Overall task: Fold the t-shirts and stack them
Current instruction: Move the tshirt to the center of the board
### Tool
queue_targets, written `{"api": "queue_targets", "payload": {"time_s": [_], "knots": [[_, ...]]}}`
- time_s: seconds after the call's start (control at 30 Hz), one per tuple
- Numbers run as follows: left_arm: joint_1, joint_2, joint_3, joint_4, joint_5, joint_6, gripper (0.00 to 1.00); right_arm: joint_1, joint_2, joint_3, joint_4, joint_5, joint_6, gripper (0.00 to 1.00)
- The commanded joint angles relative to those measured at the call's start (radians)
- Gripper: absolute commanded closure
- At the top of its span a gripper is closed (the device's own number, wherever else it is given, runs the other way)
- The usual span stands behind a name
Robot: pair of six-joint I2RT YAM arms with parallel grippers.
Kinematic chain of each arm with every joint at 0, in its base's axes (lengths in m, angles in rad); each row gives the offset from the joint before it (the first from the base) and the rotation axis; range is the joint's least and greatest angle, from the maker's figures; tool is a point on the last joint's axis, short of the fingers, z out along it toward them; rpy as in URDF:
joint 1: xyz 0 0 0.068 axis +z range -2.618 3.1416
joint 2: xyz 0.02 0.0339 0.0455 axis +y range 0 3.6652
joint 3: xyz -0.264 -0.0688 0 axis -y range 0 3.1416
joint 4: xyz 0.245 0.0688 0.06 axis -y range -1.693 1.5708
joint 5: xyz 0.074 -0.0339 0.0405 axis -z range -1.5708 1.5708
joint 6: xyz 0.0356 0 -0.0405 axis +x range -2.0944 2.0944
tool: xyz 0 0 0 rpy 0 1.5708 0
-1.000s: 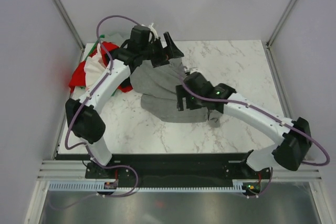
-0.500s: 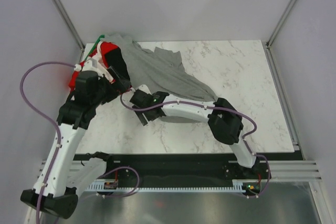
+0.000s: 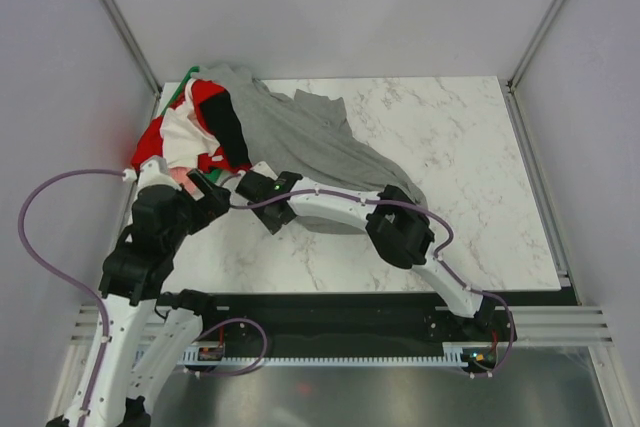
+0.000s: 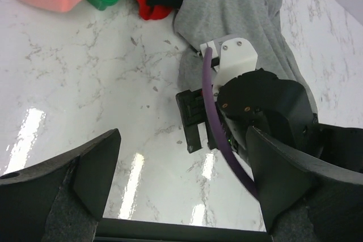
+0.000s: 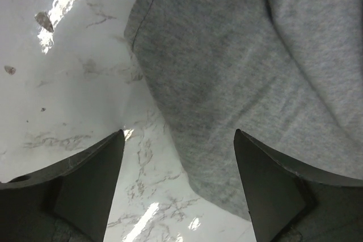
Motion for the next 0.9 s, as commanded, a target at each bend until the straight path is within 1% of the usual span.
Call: {"api": "queue_targets", "payload": {"time_s": [0.0,0.03,0.1,0.13,0.2,0.23,0.27,0.3,0.33,0.4,0.43,0.47,0.5,0.57,0.6,0.63,0.67,0.7,0.73,0.77,0.8,0.83,0.87], "knots": [[-0.002,-0.089,0.013,-0.052,-0.113,0.009,0.01,-0.028,0.044,0.051,-0.005,0.026,-0.031,0.13],[-0.002,-0.137,0.016,-0.056,-0.136,0.004,0.01,-0.037,0.050,0.054,-0.003,0.024,-0.036,0.14],[-0.002,-0.177,0.033,-0.055,-0.177,0.008,0.01,-0.052,0.062,0.046,0.012,0.003,-0.038,0.17],[-0.002,-0.186,0.041,-0.058,-0.191,0.012,0.02,-0.071,0.062,0.029,0.018,-0.007,-0.038,0.23],[-0.002,-0.208,0.059,-0.067,-0.220,0.010,0.02,-0.092,0.053,-0.001,0.047,-0.027,-0.039,0.32],[-0.002,-0.212,0.062,-0.069,-0.225,0.009,0.02,-0.114,0.048,-0.032,0.057,-0.034,-0.041,0.41],[-0.002,-0.212,0.062,-0.069,-0.228,0.009,0.02,-0.123,0.036,-0.052,0.072,-0.045,-0.041,0.46],[-0.002,-0.208,0.059,-0.069,-0.227,0.009,0.02,-0.129,0.028,-0.072,0.081,-0.053,-0.042,0.54],[-0.002,-0.203,0.056,-0.069,-0.228,0.004,0.02,-0.135,0.018,-0.118,0.093,-0.062,-0.042,0.73],[-0.002,-0.172,0.044,-0.062,-0.243,-0.004,0.02,-0.134,-0.019,-0.170,0.129,-0.091,-0.044,0.92],[-0.002,-0.156,0.039,-0.055,-0.254,-0.005,0.01,-0.128,-0.036,-0.228,0.141,-0.103,-0.041,1.00],[-0.002,-0.107,0.038,-0.044,-0.274,-0.005,0.00,-0.123,-0.079,-0.263,0.170,-0.109,-0.038,1.00],[-0.002,-0.081,0.041,-0.005,-0.274,0.004,0.00,-0.118,-0.108,-0.346,0.187,-0.108,-0.033,1.00],[-0.002,-0.007,0.056,0.046,-0.254,0.045,0.00,-0.112,-0.224,-0.438,0.230,-0.078,-0.024,1.00],[-0.002,0.083,0.062,0.078,-0.242,0.061,0.00,-0.117,-0.269,-0.536,0.239,-0.053,-0.002,1.00],[-0.002,0.128,0.088,0.109,-0.234,0.076,0.00,-0.147,-0.319,-0.585,0.248,-0.045,0.010,1.00],[0.000,0.172,0.103,0.120,-0.234,0.073,0.00,-0.178,-0.434,-0.636,0.267,-0.080,0.025,1.00],[0.006,0.226,0.117,0.132,-0.222,0.071,0.00,-0.215,-0.500,-0.732,0.274,-0.112,0.050,1.00],[0.018,0.315,0.146,0.163,-0.154,0.082,0.00,-0.303,-0.645,-0.773,0.281,-0.145,0.062,1.00],[0.056,0.369,0.162,0.183,-0.101,0.087,0.00,-0.349,-0.724,-0.808,0.279,-0.184,0.073,1.00],[0.075,0.413,0.169,0.207,-0.051,0.088,0.00,-0.397,-0.802,-0.834,0.273,-0.192,0.081,1.00],[0.099,0.509,0.186,0.247,0.036,0.085,0.00,-0.490,-0.941,-0.862,0.258,-0.192,0.100,1.00],[0.134,0.556,0.198,0.255,0.060,0.081,0.00,-0.543,-0.999,-0.862,0.217,-0.189,0.104,1.00]]}}
